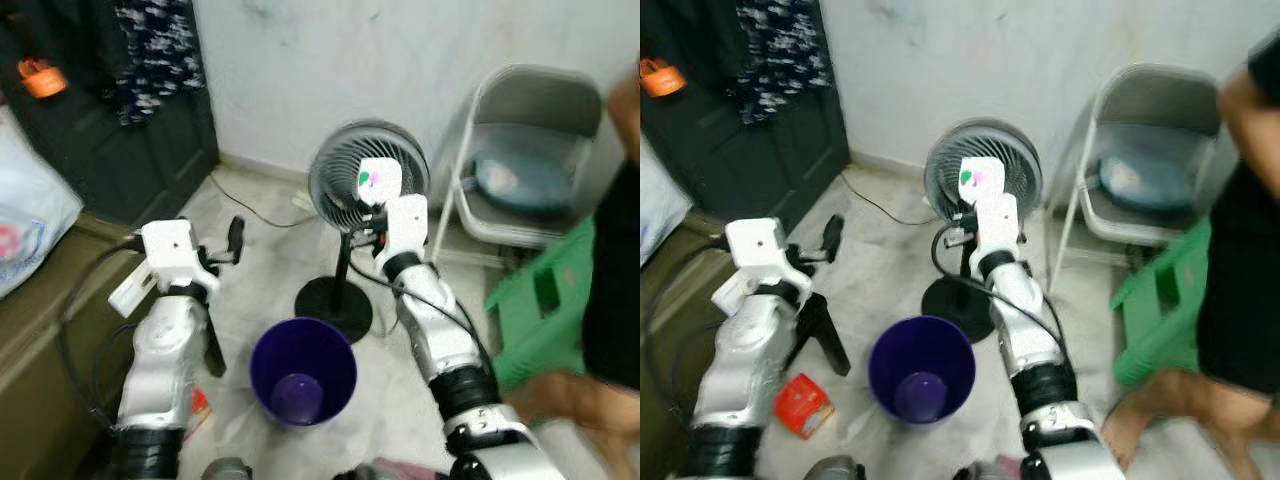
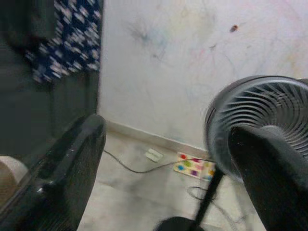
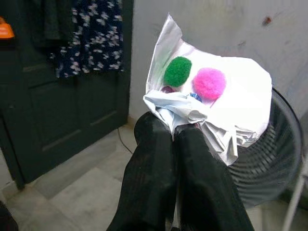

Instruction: Clean up the room

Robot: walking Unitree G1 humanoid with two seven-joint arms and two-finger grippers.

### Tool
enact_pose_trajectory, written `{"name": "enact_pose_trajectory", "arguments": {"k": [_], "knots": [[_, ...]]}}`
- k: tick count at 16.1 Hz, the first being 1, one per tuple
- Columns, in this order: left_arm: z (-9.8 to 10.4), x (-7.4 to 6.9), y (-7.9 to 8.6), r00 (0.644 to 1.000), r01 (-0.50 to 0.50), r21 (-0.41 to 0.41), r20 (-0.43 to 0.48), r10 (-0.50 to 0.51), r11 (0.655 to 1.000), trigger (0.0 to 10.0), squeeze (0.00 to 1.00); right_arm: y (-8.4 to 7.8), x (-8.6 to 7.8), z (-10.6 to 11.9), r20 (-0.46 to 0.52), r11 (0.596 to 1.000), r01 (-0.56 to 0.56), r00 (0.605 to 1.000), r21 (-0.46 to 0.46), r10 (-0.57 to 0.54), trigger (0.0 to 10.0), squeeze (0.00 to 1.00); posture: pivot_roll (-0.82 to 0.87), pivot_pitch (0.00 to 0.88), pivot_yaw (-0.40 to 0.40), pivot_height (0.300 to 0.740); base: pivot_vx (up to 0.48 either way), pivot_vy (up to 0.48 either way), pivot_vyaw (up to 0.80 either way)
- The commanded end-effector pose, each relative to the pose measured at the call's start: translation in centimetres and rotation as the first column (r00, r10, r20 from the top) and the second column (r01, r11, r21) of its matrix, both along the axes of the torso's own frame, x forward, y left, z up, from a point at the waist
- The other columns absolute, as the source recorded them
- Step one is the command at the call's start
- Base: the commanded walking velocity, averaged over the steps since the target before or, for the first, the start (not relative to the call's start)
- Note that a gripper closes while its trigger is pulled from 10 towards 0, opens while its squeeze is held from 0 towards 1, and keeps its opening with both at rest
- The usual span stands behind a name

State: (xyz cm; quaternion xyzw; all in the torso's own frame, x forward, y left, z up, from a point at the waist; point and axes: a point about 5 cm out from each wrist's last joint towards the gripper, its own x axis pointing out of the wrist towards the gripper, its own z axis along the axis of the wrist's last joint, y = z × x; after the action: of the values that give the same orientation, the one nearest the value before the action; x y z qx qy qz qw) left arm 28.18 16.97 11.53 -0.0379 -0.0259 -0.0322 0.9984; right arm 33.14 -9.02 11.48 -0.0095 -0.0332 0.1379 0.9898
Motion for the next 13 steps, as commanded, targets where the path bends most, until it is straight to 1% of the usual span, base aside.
{"name": "enact_pose_trajectory", "arguments": {"k": [1,3,4,5,7,8,9,12,13], "knots": [[0.3,-0.3,0.5,1.0,0.01,0.046,0.019,-0.011,0.999,10.0,0.0,0.1,0.2,0.3,0.0,1.0,0.018,1.0,-0.003,-0.018,10.0,0.0,0.07,0.0,-0.06,0.74,0.0,0.0,0.42],[0.0,-1.4,1.4,0.999,0.047,0.126,0.009,-0.049,0.991,10.0,0.0,-1.2,0.4,-0.8,-0.099,0.991,0.127,0.988,0.043,-0.122,10.0,0.0,0.08,0.0,-0.054,0.74,0.0,0.0,0.0],[-0.1,-1.9,1.6,0.998,0.066,0.156,0.002,-0.067,0.985,10.0,0.0,-1.5,0.4,-1.1,-0.12,0.987,0.153,0.982,0.052,-0.145,10.0,0.0,0.08,0.003,-0.05,0.74,0.0,0.0,0.0],[-0.2,-2.4,1.8,0.997,0.076,0.177,-0.005,-0.077,0.981,10.0,0.0,-1.5,0.3,-1.4,-0.132,0.986,0.165,0.978,0.036,-0.159,10.0,0.0,0.08,0.008,-0.043,0.74,0.0,0.0,0.0],[0.0,-2.9,1.7,0.995,0.096,0.19,0.0,-0.097,0.977,10.0,0.0,-1.5,0.1,-1.8,-0.149,0.981,0.195,0.97,0.014,-0.191,10.0,0.0,0.09,0.014,-0.033,0.74,0.0,0.0,0.0],[0.1,-3.0,1.4,0.994,0.11,0.199,0.005,-0.113,0.974,10.0,0.0,-1.6,0.1,-1.8,-0.154,0.979,0.203,0.967,0.0,-0.201,10.0,0.0,0.09,0.015,-0.031,0.74,0.0,0.0,0.52],[0.3,-3.2,0.9,0.989,0.142,0.217,0.013,-0.149,0.966,10.0,0.0,-1.7,0.2,-2.0,-0.173,0.974,0.226,0.96,0.009,-0.221,10.0,0.0,0.09,0.018,-0.029,0.74,0.0,0.0,0.8],[0.7,-3.2,0.5,0.985,0.159,0.222,0.023,-0.168,0.962,10.0,0.0,-1.9,0.2,-2.2,-0.204,0.966,0.256,0.947,0.022,-0.247,10.0,0.0,0.09,0.024,-0.027,0.74,0.0,0.0,0.74],[0.7,-3.3,0.5,0.985,0.161,0.224,0.022,-0.17,0.961,10.0,0.0,-1.8,0.3,-2.2,-0.2,0.967,0.254,0.949,0.022,-0.245,10.0,0.0,0.09,0.024,-0.027,0.74,0.0,0.0,-0.49]]}}
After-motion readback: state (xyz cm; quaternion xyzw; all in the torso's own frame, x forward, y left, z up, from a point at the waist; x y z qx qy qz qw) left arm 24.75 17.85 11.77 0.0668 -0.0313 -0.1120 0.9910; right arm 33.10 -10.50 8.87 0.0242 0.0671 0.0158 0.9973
